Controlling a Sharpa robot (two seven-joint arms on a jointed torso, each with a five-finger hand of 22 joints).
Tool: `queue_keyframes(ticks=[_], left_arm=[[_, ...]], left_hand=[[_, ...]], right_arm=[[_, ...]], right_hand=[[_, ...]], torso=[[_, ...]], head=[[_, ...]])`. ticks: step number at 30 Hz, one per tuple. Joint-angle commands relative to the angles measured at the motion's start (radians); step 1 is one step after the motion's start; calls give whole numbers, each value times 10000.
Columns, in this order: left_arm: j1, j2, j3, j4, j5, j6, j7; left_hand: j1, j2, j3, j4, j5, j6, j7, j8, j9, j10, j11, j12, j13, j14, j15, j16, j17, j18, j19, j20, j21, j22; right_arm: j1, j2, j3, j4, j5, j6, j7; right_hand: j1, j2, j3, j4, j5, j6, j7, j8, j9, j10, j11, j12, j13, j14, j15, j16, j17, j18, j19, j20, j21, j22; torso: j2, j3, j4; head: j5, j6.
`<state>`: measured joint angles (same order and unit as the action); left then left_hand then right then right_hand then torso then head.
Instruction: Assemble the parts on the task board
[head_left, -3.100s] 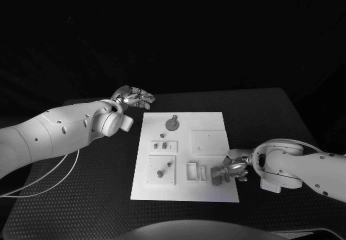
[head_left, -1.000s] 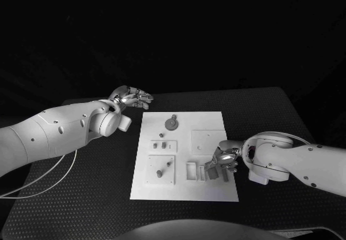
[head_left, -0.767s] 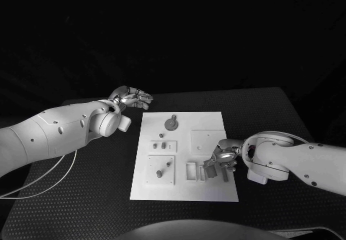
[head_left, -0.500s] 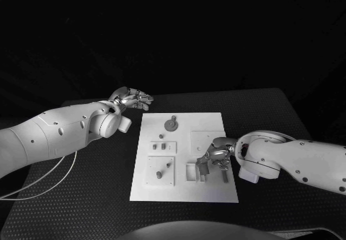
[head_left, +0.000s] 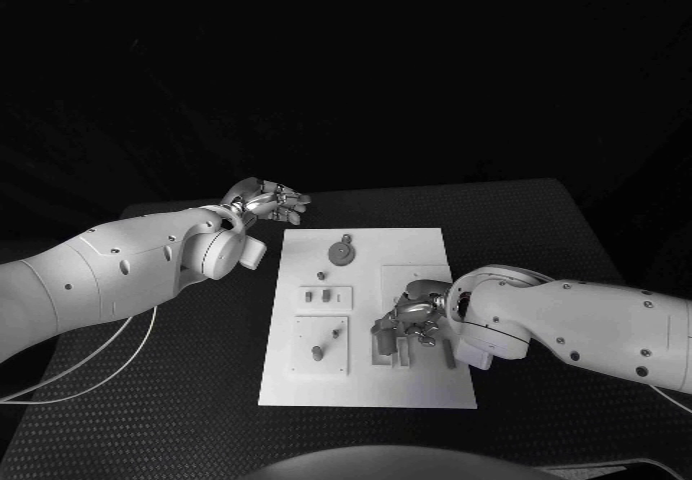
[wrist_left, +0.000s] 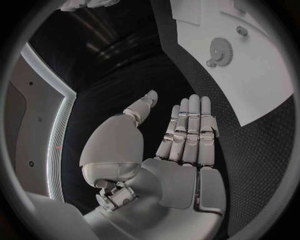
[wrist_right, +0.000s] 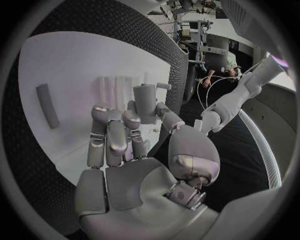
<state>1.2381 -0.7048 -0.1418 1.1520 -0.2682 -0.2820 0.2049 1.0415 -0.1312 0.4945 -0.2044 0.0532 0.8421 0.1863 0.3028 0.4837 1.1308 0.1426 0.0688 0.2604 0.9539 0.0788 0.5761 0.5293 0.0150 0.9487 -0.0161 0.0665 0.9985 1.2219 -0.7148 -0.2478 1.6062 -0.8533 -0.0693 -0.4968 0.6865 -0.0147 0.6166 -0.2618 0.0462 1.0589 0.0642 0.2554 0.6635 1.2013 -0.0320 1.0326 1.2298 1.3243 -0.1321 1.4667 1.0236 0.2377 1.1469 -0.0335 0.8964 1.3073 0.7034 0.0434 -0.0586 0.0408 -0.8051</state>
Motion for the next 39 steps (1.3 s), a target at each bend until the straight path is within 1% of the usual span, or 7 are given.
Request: queue_keyframes(ticks=[1,4,8,14,23,32,39], left_arm=[[15,-1,5,34,68,42,61],[16,-15,5,37,68,38,60],[16,-17,5,42,68,31,64],[16,-32,5,48,68,32,63],[16,-65,4,55,68,48,48],[16,-90,2,73,68,43,38],[18,-112,2,98,68,34,33]], left_hand=[[-94,5,-59,-1,-22,-86,9,64,-9,-31,-46,17,-12,13,68,-43,12,61,-36,19,20,-11],[-107,3,-74,1,-22,-86,8,66,-10,-32,-46,17,-12,13,68,-50,20,62,-38,20,20,-12],[-120,2,-90,3,-22,-87,7,68,-11,-33,-47,18,-13,12,69,-58,30,64,-42,21,20,-13],[-127,2,-101,4,-22,-87,7,69,-12,-33,-47,18,-13,11,69,-64,37,65,-45,21,20,-14],[-130,5,-110,3,-22,-88,6,71,-14,-33,-48,18,-14,11,69,-71,45,67,-47,21,20,-15],[-131,7,-118,1,-21,-87,4,73,-15,-33,-49,19,-14,11,69,-78,54,69,-49,21,21,-16],[-132,6,-123,-1,-21,-87,4,74,-16,-34,-49,19,-14,9,69,-84,60,70,-52,22,20,-17]], right_arm=[[-30,50,-4,-12,91,10,-56],[-30,84,-4,12,114,65,-61],[-38,102,-4,-14,45,173,-72],[-105,42,-4,-28,-209,297,-96],[-127,-104,-4,-12,-235,630,-122],[-174,-136,-5,-45,-355,549,-124],[-220,-82,-5,-84,-411,582,-126]], right_hand=[[-18,156,-11,88,44,161,94,22,-15,19,-49,31,-6,-2,-77,-24,-5,241,46,-43,12,169],[-350,108,-88,196,43,184,87,11,-36,20,-55,48,6,11,-82,-17,28,241,41,-38,3,170],[-509,91,-79,189,44,227,72,18,-44,124,-70,211,111,19,-93,-11,49,241,40,-56,1,174],[-622,150,-32,196,44,269,53,26,-52,187,-90,306,173,13,-113,-15,40,241,48,-73,-1,174],[-801,197,9,233,44,294,42,21,-68,200,-102,329,191,20,-127,-14,57,241,56,-85,-4,174],[-948,231,42,270,44,323,32,22,-78,237,-111,371,219,38,-135,-4,94,241,62,-93,-5,176],[-966,235,55,261,44,322,31,19,-81,224,-113,353,208,26,-136,-9,71,241,62,-97,-4,177]], torso=[[6,4,-18],[-1,15,-14],[1,25,-14],[1,20,-28],[0,24,-21],[2,25,-24],[8,23,-2]], head=[[58,-25],[72,-32],[93,-43],[114,-60],[135,-88],[144,-103],[155,-125]])
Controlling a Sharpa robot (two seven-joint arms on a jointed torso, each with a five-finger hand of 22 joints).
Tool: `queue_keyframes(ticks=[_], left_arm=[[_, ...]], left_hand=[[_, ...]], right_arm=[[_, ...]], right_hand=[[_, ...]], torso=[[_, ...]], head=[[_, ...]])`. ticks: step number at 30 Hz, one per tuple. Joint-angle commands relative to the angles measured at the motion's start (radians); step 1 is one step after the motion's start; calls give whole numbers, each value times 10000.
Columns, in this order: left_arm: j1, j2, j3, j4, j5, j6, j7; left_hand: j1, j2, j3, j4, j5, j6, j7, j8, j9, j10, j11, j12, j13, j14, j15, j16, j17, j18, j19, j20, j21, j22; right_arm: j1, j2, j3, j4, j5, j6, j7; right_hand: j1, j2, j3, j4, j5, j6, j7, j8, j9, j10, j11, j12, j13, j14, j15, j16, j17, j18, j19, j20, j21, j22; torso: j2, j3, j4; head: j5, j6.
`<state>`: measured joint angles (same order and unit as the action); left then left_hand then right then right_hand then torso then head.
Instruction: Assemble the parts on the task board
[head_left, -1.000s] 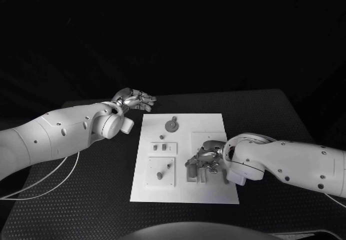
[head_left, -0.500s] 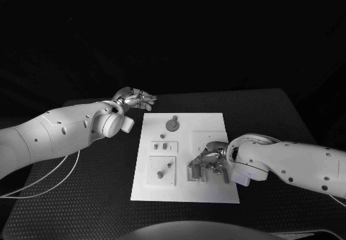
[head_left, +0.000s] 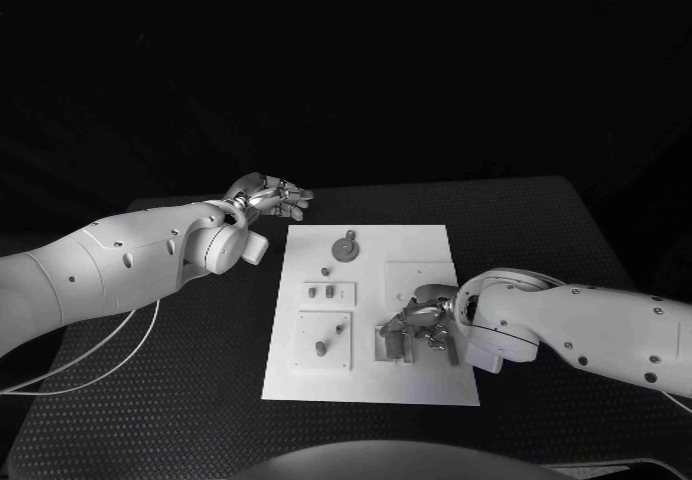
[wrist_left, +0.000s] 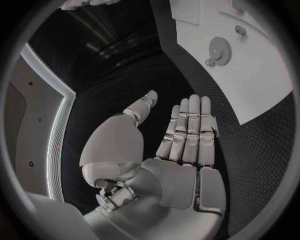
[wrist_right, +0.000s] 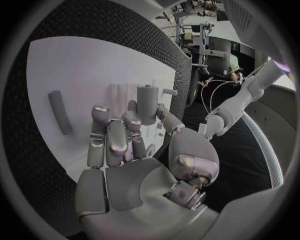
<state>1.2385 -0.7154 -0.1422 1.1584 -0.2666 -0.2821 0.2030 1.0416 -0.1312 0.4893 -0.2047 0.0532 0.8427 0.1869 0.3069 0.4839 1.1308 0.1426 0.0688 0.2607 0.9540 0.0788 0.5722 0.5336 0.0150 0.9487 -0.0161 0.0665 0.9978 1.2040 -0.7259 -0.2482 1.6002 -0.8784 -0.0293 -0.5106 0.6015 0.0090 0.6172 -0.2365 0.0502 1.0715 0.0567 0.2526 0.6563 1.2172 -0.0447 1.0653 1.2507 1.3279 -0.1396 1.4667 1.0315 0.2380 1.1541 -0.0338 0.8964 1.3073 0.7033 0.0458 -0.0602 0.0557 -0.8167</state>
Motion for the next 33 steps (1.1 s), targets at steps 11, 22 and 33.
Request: queue_keyframes(ticks=[11,22,33], left_arm=[[15,-4,5,32,52,36,47],[16,-22,4,40,52,58,19],[16,-19,3,46,52,113,2]], left_hand=[[-132,14,-79,1,-21,-92,-3,36,-19,-33,-50,20,-17,9,71,-57,31,72,-55,23,21,-12],[-138,19,-88,5,-21,-93,-2,38,-21,-33,-50,20,-18,10,71,-66,42,72,-57,25,22,-14],[-124,43,-85,2,-18,-94,-4,40,-24,-34,-51,21,-18,10,71,-78,57,75,-60,24,22,-16]], right_arm=[[-152,163,-1,-179,-227,165,10],[-217,239,0,-330,-302,63,12],[-223,265,0,-356,-322,55,12]], right_hand=[[-183,-42,54,6,4,185,110,36,-19,41,17,-7,-20,-18,-61,-15,-16,238,-13,-95,-6,178],[-305,-147,96,19,3,143,126,2,-40,-68,31,-154,-104,-78,-53,-58,-118,238,-29,-96,-27,171],[-359,-222,124,30,4,122,134,-13,-50,-118,38,-219,-141,-96,-48,-76,-147,238,-32,-97,-36,169]], torso=[[4,-5,2],[2,-2,-2],[3,-3,-5]], head=[[18,-13],[44,-21],[56,-28]])
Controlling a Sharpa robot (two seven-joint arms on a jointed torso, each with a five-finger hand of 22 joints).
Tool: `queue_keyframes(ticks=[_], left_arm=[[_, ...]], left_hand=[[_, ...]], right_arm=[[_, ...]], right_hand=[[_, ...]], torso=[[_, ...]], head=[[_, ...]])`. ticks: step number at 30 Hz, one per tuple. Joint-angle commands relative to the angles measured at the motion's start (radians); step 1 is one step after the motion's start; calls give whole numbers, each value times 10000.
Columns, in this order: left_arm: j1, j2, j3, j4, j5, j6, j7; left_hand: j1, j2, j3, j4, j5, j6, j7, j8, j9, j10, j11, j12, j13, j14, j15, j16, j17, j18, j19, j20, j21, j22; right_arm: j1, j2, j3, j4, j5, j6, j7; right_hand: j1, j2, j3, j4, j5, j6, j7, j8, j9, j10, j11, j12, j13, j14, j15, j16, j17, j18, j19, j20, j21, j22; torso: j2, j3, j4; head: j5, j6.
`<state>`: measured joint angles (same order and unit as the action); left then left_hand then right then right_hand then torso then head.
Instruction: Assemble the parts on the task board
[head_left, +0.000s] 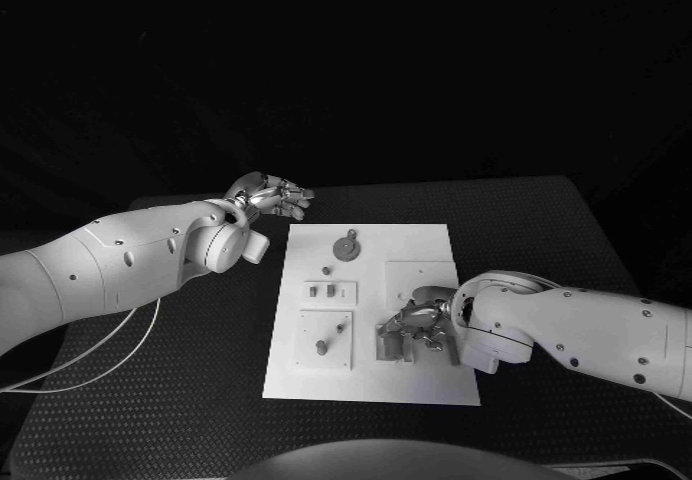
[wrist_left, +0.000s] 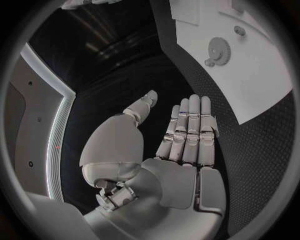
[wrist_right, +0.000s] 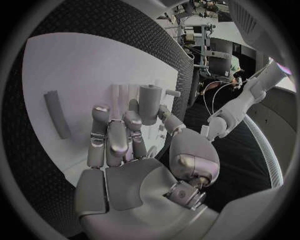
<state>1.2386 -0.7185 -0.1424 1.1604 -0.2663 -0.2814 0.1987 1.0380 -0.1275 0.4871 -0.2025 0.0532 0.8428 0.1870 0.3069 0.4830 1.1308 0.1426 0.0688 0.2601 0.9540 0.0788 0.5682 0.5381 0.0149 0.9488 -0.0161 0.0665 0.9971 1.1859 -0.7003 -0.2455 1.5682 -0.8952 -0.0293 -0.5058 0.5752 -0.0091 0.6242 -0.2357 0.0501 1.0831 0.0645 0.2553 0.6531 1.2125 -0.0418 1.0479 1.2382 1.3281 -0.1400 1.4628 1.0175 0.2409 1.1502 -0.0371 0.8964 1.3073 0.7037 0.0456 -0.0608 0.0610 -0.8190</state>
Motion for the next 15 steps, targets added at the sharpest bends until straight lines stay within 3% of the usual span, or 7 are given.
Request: queue_keyframes(ticks=[1,12,13,14,15], left_arm=[[14,11,5,26,50,104,47],[14,-5,4,27,50,112,22],[14,-5,4,22,50,135,20],[15,-5,3,24,50,150,21],[15,-2,3,30,50,145,9]], left_hand=[[-90,6,-65,-19,-19,-96,-5,40,-16,-34,-51,21,-12,10,71,-40,14,76,-60,26,22,-9],[-102,1,-86,-17,-19,-102,-2,41,-22,-39,-48,19,-14,10,75,-60,35,75,-67,29,22,-13],[-102,1,-86,-17,-19,-103,-2,41,-22,-39,-48,19,-15,10,75,-61,37,76,-67,29,22,-13],[-101,2,-86,-18,-19,-102,-2,41,-22,-39,-48,19,-15,10,75,-62,38,76,-67,29,22,-13],[-92,9,-84,-21,-19,-100,-4,44,-22,-38,-50,20,-14,10,74,-66,43,77,-68,28,22,-14]], right_arm=[[-42,9,-27,-31,-155,56,-36],[-43,-10,-27,-15,-155,82,-32],[-43,-10,-27,-14,-155,70,-30],[-43,-10,-27,-11,-155,61,-29],[-43,-5,-27,-9,-155,67,-27]], right_hand=[[-108,-54,57,26,5,4,57,-42,-19,-78,11,-55,-20,-96,-43,-38,-1,209,8,-64,-38,169],[-108,-54,57,26,5,4,57,-42,-19,-78,11,-55,-20,-96,-43,-38,-1,209,8,-64,-38,169],[-353,-621,-115,51,196,-59,78,-77,-33,-137,34,-105,-44,-157,-28,-67,-93,170,-18,-40,-49,165],[-366,-676,-88,86,139,-69,79,-82,-36,-149,34,-114,-47,-169,-27,-76,-106,183,-19,-47,-57,160],[-347,-936,214,364,15,-87,87,-95,-43,-185,35,-133,-48,-188,-24,-98,-116,209,5,-83,-88,142]], torso=[[0,-1,1],[-3,-2,-1],[-1,-3,1],[-1,-3,1],[0,-2,-1]], head=[[3,-4],[2,-10],[10,-10],[10,-10],[17,-13]])
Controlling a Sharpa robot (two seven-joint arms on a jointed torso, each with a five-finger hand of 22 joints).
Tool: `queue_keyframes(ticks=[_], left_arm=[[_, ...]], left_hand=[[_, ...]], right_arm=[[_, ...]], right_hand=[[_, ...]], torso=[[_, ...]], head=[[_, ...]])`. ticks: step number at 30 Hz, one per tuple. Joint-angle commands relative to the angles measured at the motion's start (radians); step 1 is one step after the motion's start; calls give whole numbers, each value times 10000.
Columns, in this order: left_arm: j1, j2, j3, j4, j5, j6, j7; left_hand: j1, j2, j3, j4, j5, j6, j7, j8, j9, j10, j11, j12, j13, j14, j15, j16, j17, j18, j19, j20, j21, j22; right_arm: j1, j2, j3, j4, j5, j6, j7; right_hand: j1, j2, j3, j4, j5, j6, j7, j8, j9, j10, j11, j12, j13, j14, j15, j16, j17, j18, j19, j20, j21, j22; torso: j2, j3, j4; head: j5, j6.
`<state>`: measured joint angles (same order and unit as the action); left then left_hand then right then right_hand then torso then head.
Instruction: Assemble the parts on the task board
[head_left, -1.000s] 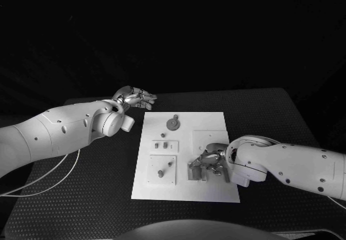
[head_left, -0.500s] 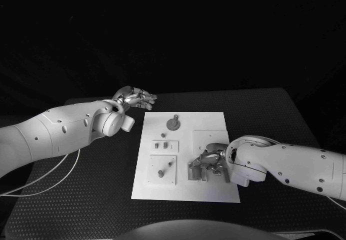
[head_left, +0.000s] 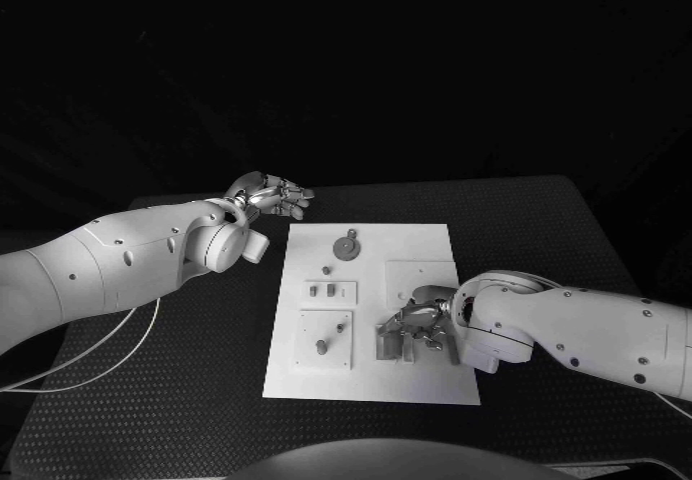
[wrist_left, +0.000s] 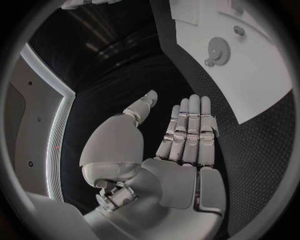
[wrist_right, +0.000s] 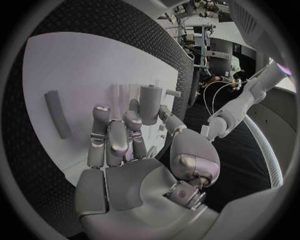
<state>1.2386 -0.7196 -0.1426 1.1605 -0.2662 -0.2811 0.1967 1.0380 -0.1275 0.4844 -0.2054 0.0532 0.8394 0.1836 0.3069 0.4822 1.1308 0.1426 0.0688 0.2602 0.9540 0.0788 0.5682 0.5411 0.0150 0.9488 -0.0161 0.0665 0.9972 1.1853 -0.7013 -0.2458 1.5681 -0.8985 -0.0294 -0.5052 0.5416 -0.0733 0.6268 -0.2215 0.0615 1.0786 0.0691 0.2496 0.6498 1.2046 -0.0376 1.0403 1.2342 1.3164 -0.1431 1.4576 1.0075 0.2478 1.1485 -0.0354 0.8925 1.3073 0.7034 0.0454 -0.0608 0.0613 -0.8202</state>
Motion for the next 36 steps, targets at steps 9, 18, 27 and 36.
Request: queue_keyframes(ticks=[9,18,27,36], left_arm=[[15,11,5,23,49,151,37],[15,4,3,28,49,160,28],[15,3,2,25,49,167,14],[14,-11,1,18,49,184,18]], left_hand=[[-88,-4,-68,-4,-20,-70,32,44,-18,-44,-47,18,-17,1,79,-85,25,74,-80,33,19,-18],[-92,-3,-76,-3,-19,-76,34,42,-21,-47,-45,17,-19,-1,82,-95,35,74,-84,36,19,-20],[-89,1,-78,-4,-19,-77,35,43,-23,-48,-45,17,-19,-1,83,-102,42,75,-86,36,19,-21],[-91,5,-80,-2,-19,-78,35,44,-24,-48,-45,18,-19,-1,84,-108,48,75,-87,38,20,-22]], right_arm=[[-38,8,-24,-15,-130,77,-33],[-39,10,-24,-22,-130,94,-29],[-41,-9,-23,7,-223,-65,16],[-37,-377,-21,352,-580,-216,495]], right_hand=[[29,-558,384,435,-109,-68,51,-44,-6,-122,7,-51,1,-73,17,-49,-10,140,53,-104,-47,158],[65,-673,447,506,-108,-106,62,-56,-2,-146,17,-56,4,-96,25,-61,-40,140,60,-105,-43,167],[448,-70,446,172,-108,-115,77,-25,42,-147,33,-24,21,-70,47,-39,27,140,50,-93,-1,198],[485,-790,383,88,-108,-139,79,-28,52,-156,37,-37,4,-125,49,-97,-89,140,43,-79,-22,169]], torso=[[1,1,-2],[3,-1,0],[1,0,0],[2,8,4]], head=[[14,2],[8,-3],[0,-5],[4,27]])
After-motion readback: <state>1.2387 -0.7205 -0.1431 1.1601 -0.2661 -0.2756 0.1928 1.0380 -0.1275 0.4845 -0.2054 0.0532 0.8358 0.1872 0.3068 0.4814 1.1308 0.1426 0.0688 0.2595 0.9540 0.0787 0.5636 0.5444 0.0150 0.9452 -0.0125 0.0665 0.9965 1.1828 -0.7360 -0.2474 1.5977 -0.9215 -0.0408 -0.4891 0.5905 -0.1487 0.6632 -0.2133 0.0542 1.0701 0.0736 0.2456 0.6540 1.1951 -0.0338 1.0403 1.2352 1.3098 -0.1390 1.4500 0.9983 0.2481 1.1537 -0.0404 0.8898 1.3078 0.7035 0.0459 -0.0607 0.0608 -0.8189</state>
